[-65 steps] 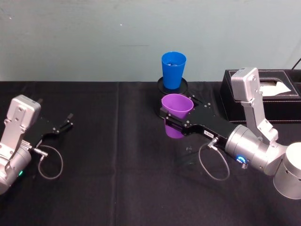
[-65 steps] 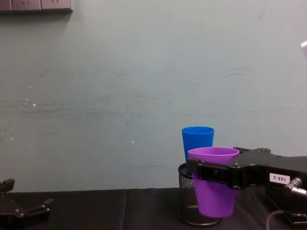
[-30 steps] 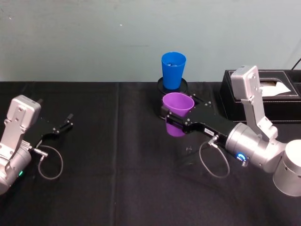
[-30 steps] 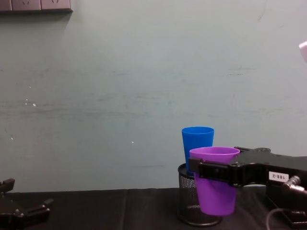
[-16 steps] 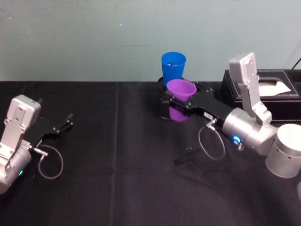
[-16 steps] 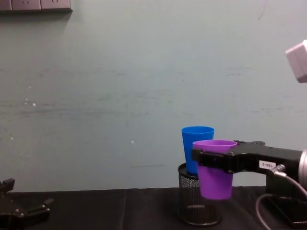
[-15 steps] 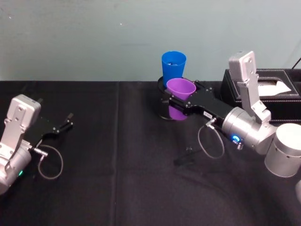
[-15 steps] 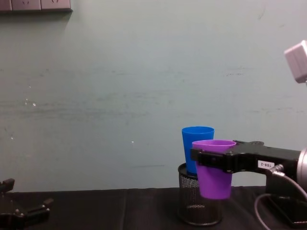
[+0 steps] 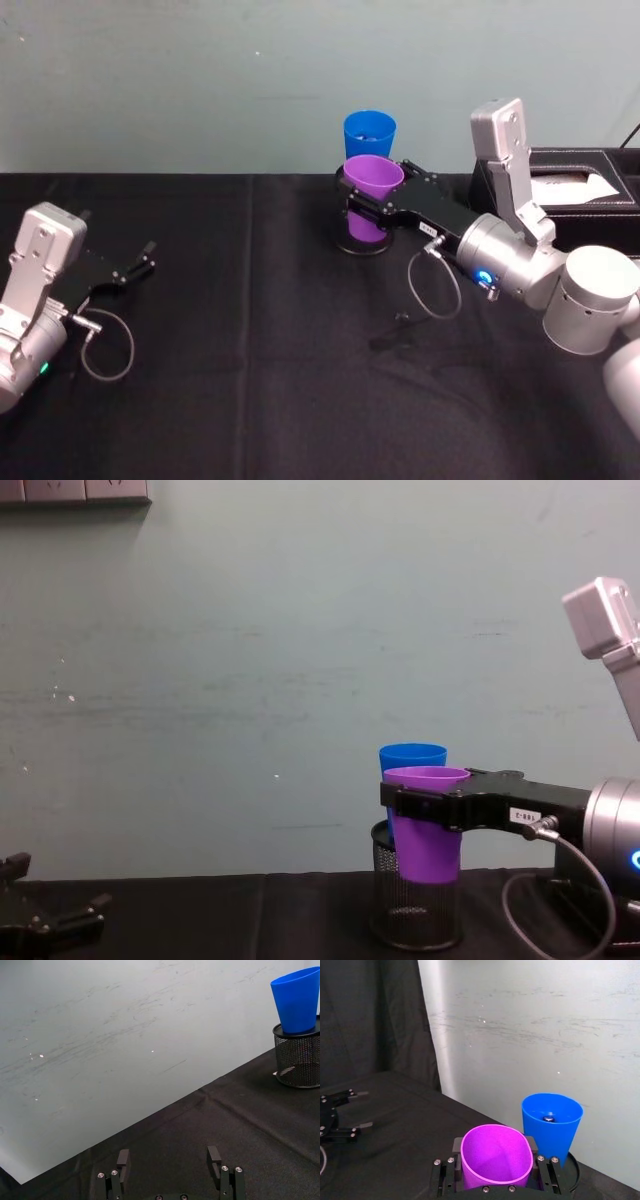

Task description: Pick up one cup with a gripper and tap it against the other cup.

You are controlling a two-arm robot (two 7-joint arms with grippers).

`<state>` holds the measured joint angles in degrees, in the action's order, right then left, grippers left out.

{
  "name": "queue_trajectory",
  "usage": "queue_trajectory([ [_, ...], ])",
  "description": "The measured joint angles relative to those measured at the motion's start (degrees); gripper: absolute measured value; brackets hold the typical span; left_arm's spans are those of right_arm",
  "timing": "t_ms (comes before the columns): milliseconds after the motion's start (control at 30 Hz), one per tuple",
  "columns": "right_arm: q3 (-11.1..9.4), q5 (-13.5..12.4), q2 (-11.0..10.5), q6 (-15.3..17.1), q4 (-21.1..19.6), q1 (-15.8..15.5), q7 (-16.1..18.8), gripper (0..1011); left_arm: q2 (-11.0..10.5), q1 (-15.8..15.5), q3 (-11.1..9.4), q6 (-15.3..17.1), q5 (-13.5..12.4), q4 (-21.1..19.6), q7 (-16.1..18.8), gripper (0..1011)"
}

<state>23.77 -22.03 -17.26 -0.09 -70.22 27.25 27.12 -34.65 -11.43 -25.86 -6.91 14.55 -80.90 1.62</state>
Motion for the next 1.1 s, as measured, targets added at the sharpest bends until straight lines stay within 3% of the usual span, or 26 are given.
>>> queue_trajectory([
  [333, -0.2, 0.5, 1.0, -1.1, 3.1, 1.8, 0.1, 731, 0.0, 0.0, 0.0, 0.0, 0.0, 0.0, 0.0, 1000],
  [1100, -0.7, 1.0, 2.1, -0.2, 4.7, 3.2, -0.5, 731, 0.0, 0.0, 0.0, 0.0, 0.0, 0.0, 0.0, 1000],
])
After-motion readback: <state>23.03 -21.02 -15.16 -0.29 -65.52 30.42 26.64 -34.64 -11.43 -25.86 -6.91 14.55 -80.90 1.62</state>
